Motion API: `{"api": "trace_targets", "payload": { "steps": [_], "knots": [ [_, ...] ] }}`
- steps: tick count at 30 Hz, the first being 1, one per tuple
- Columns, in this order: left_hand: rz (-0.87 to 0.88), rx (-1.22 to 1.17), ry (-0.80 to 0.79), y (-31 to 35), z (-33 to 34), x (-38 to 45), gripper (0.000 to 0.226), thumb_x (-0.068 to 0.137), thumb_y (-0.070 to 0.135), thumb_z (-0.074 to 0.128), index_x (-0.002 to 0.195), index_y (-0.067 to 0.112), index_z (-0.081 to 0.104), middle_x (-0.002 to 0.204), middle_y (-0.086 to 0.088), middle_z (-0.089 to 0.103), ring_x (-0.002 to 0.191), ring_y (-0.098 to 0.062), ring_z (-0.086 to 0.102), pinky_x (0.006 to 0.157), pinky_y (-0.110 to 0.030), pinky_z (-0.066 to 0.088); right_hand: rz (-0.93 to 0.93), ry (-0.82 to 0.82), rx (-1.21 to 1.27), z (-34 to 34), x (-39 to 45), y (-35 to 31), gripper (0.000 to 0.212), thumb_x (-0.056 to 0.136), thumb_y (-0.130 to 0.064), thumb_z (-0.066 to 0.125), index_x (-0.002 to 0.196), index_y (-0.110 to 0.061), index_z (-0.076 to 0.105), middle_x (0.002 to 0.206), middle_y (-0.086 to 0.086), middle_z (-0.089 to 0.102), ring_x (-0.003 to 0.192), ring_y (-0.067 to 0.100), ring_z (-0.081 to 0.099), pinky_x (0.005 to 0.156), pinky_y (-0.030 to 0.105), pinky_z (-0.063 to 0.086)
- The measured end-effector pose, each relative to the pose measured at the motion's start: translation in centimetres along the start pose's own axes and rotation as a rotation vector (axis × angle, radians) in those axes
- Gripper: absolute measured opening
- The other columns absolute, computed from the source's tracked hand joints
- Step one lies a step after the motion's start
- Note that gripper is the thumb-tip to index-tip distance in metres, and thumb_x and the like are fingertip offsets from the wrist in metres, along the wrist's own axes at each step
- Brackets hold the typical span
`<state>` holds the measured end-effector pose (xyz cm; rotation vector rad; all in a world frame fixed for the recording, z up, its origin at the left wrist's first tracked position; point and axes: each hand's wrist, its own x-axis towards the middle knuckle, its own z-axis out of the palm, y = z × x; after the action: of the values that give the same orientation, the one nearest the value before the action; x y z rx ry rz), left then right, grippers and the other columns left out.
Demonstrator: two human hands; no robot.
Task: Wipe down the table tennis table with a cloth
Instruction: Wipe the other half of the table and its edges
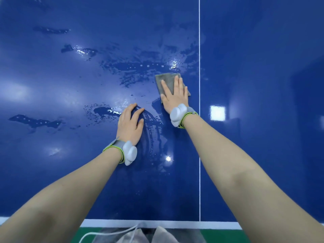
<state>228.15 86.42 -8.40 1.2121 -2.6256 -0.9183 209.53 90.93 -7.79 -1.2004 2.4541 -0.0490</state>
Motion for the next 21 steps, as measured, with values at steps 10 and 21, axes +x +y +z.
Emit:
{"api": "trace_targets", "payload": {
  "steps": [10,21],
  "knots": [
    [0.012,-0.021,0.038,-0.7,-0.4,1.8,0.036,0.092,0.012,0.048,0.128,0.008,0.053,0.143,-0.011,0.037,0.132,-0.029,0.031,0.11,-0.032,0.016,0.467,0.151,0.142,-1.4,3.3,4.3,0.051,0.104,-0.035,0.022,0.152,-0.03,0.007,0.158,0.013,-0.012,0.146,0.027,-0.012,0.117,0.041,-0.005],
    [0.01,-0.029,0.031,-0.8,-1.2,3.9,0.046,0.087,0.023,0.037,0.127,0.008,0.053,0.143,-0.012,0.036,0.133,-0.03,0.031,0.107,-0.027,0.015,-0.119,-0.03,0.053,-2.0,6.3,-3.0,0.048,0.103,-0.035,0.027,0.149,-0.04,0.014,0.159,0.006,-0.014,0.146,0.022,-0.015,0.115,0.038,-0.009]
  ]
}}
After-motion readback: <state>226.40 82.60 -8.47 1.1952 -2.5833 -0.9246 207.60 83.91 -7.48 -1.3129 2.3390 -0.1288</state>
